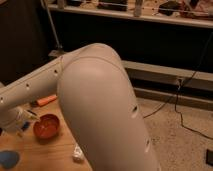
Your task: Place the ceramic cup over the eraser
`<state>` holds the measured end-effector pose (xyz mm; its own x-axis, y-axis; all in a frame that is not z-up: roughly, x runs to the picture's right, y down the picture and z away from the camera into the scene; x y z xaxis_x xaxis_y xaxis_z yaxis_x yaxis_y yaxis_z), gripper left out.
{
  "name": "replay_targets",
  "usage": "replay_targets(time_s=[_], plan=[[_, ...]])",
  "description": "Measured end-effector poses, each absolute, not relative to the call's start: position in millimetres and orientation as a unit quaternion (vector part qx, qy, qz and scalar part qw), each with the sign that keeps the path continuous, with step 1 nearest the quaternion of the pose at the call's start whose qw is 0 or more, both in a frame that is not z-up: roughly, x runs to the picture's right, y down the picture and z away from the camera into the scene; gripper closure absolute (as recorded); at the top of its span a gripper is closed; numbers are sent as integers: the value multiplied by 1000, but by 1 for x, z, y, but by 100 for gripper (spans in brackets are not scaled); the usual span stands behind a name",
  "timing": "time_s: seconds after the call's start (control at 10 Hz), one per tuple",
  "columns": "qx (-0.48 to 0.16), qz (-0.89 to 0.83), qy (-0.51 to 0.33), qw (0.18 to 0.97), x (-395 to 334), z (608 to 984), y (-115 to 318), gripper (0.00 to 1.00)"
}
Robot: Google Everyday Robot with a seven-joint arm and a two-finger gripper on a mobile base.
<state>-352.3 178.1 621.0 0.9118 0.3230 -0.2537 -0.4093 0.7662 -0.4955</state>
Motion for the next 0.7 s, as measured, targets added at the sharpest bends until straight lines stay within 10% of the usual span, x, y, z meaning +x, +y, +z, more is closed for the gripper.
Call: replay_targets(time_s=[0.7], plan=[[-303, 84, 13, 949, -385, 601, 220, 35]])
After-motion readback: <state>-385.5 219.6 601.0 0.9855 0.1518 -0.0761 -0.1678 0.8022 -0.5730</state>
